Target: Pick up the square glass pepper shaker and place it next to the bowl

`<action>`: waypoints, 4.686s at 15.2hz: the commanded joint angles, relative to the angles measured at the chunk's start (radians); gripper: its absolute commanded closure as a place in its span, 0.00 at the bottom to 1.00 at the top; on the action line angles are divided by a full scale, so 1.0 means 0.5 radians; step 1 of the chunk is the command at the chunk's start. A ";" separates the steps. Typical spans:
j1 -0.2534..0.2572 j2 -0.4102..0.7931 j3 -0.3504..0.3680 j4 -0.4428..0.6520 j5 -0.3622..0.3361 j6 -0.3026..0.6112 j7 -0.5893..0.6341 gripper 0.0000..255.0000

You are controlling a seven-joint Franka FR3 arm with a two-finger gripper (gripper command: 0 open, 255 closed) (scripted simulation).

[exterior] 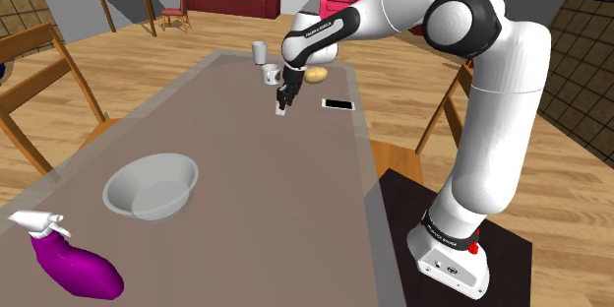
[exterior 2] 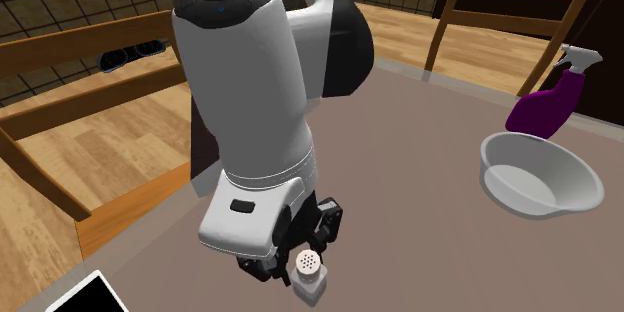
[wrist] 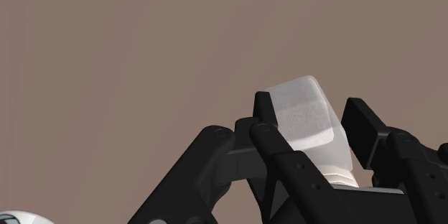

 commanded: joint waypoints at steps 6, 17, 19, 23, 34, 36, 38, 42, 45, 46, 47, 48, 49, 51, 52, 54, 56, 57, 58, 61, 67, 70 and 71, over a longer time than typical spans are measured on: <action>0.005 -0.080 -0.007 0.089 -0.028 -0.168 0.032 1.00; 0.006 -0.168 -0.015 0.272 -0.059 -0.437 0.070 1.00; 0.006 -0.179 -0.016 0.311 -0.063 -0.487 0.076 1.00; 0.033 -0.219 -0.001 0.318 -0.080 -0.529 0.129 1.00; 0.313 -0.425 0.205 0.047 -0.205 -0.428 0.658 1.00; 0.362 -0.439 0.247 0.029 -0.226 -0.420 0.758 1.00; 0.411 -0.446 0.290 0.021 -0.248 -0.415 0.859 1.00; 0.509 -0.436 0.375 0.032 -0.293 -0.413 1.062 1.00; 0.584 -0.410 0.438 0.066 -0.331 -0.420 1.215 1.00; 0.608 -0.397 0.459 0.082 -0.344 -0.424 1.267 1.00; 0.633 -0.382 0.480 0.100 -0.358 -0.429 1.318 1.00; 0.659 -0.366 0.499 0.121 -0.373 -0.434 1.369 1.00; 0.685 -0.348 0.519 0.144 -0.388 -0.441 1.420 1.00; 0.738 -0.306 0.556 0.198 -0.420 -0.457 1.522 1.00; 0.765 -0.282 0.574 0.229 -0.437 -0.466 1.572 1.00; 0.820 -0.228 0.609 0.299 -0.473 -0.488 1.672 1.00; 0.853 -0.190 0.626 0.322 -0.496 -0.478 1.731 1.00; 0.853 -0.185 0.625 0.301 -0.498 -0.452 1.733 1.00; 0.853 -0.180 0.625 0.281 -0.501 -0.427 1.736 1.00; 0.854 -0.162 0.623 0.224 -0.509 -0.352 1.744 1.00; 0.856 -0.114 0.617 0.122 -0.531 -0.205 1.763 1.00; 0.858 -0.085 0.614 0.078 -0.544 -0.132 1.774 1.00; 0.859 -0.075 0.613 0.064 -0.549 -0.108 1.778 1.00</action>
